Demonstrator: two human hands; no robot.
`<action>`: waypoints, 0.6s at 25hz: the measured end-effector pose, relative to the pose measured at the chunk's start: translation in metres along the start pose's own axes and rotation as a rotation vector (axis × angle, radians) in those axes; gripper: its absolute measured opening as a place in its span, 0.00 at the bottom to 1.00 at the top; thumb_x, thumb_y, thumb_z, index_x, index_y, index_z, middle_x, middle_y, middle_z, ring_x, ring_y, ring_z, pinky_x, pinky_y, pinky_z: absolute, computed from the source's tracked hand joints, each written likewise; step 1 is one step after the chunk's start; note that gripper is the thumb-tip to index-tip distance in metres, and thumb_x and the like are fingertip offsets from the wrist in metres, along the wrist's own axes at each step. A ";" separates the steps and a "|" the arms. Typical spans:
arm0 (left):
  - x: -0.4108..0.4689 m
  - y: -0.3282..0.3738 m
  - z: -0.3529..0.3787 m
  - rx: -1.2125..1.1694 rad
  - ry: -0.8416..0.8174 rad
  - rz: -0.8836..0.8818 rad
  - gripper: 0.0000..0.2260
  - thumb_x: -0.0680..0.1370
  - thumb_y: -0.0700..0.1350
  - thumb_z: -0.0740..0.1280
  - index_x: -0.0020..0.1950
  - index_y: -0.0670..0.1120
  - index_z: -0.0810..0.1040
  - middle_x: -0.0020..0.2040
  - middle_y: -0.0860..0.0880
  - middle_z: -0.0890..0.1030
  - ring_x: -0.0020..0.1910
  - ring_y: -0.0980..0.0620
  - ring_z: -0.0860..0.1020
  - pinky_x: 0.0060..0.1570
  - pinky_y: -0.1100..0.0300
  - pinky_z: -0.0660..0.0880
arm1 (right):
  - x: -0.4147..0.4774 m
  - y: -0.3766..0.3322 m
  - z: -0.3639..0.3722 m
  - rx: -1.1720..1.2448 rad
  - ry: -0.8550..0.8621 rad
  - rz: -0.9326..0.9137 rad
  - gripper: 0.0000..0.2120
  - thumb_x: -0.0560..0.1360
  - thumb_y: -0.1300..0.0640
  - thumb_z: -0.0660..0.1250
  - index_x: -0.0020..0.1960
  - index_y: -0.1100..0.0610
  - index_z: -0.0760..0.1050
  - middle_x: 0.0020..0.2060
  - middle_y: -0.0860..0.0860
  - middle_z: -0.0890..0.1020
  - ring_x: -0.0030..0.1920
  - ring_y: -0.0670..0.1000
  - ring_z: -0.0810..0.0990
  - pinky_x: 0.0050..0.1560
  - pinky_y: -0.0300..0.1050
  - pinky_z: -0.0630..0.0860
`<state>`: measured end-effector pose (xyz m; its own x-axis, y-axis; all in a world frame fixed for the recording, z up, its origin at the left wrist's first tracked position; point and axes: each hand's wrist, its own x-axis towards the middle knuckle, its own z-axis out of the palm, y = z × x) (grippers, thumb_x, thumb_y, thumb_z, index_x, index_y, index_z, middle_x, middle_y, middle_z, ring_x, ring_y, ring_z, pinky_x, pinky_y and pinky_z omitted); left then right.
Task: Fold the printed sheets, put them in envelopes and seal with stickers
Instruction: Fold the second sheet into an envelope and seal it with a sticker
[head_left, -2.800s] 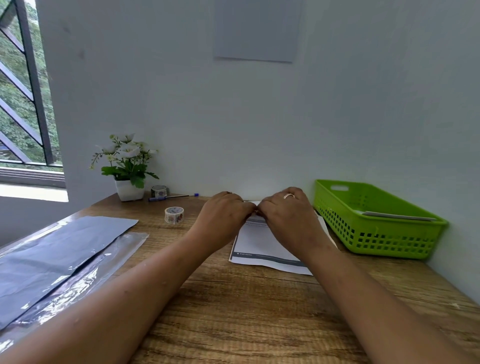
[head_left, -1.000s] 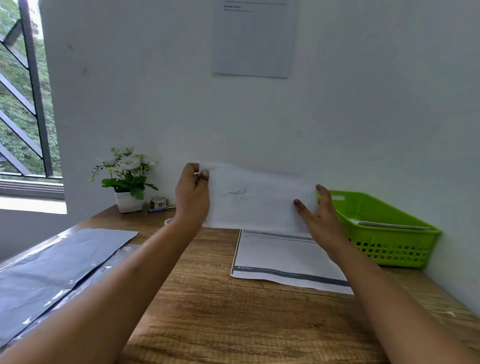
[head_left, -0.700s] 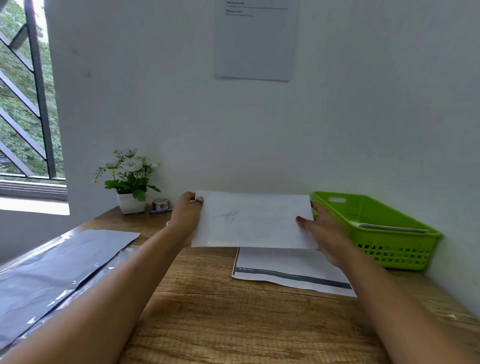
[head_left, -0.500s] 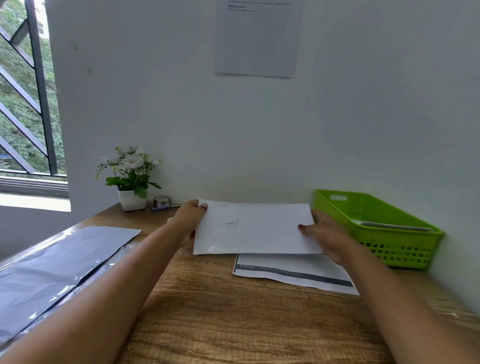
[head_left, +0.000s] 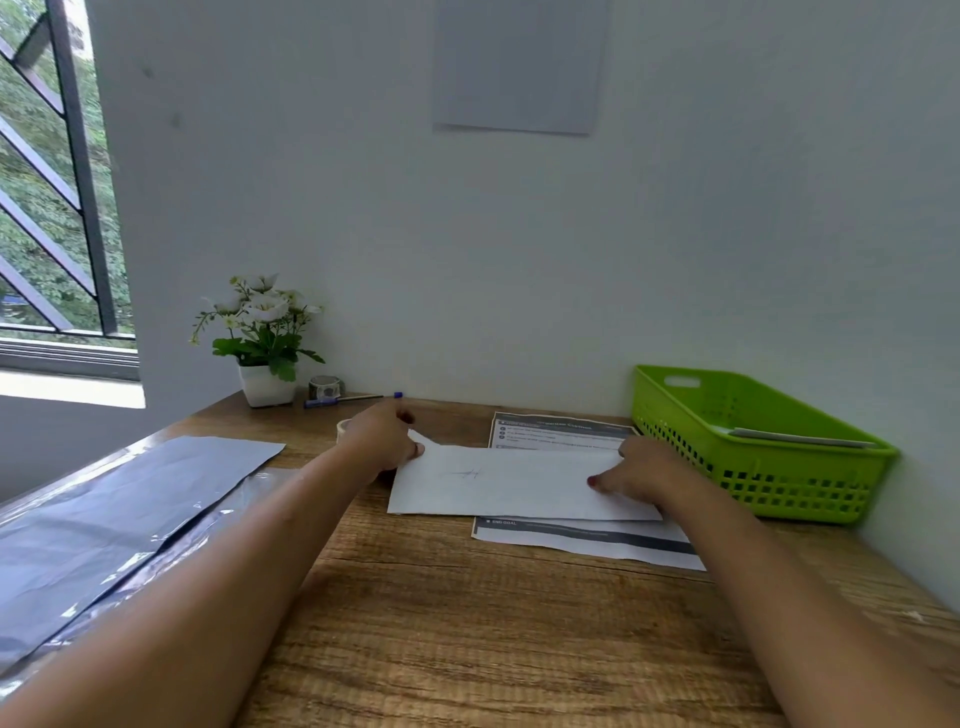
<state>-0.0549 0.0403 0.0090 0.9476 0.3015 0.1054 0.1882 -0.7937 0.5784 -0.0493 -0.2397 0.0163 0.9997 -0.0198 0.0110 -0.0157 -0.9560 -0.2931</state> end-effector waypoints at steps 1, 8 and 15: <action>-0.001 0.000 0.001 0.045 0.023 0.021 0.19 0.74 0.47 0.70 0.64 0.48 0.73 0.60 0.49 0.78 0.59 0.49 0.75 0.52 0.60 0.70 | 0.000 -0.002 0.003 -0.056 0.011 -0.006 0.32 0.73 0.43 0.67 0.70 0.60 0.66 0.69 0.56 0.70 0.67 0.56 0.70 0.64 0.47 0.71; -0.004 -0.016 -0.009 0.452 0.459 0.162 0.11 0.76 0.44 0.65 0.57 0.48 0.76 0.53 0.49 0.76 0.51 0.49 0.74 0.48 0.55 0.71 | -0.004 -0.012 0.005 -0.095 0.239 -0.086 0.17 0.76 0.53 0.63 0.64 0.55 0.73 0.64 0.54 0.74 0.62 0.57 0.74 0.59 0.49 0.74; 0.010 -0.046 -0.021 0.384 0.224 0.029 0.12 0.75 0.47 0.68 0.57 0.44 0.79 0.54 0.45 0.78 0.51 0.47 0.77 0.50 0.52 0.77 | -0.007 -0.009 0.003 -0.059 0.248 -0.118 0.15 0.77 0.53 0.62 0.62 0.55 0.74 0.62 0.54 0.75 0.61 0.56 0.75 0.56 0.47 0.74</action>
<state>-0.0593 0.0907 0.0007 0.8825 0.3498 0.3145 0.2847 -0.9294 0.2348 -0.0557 -0.2304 0.0158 0.9603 0.0286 0.2776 0.0925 -0.9711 -0.2201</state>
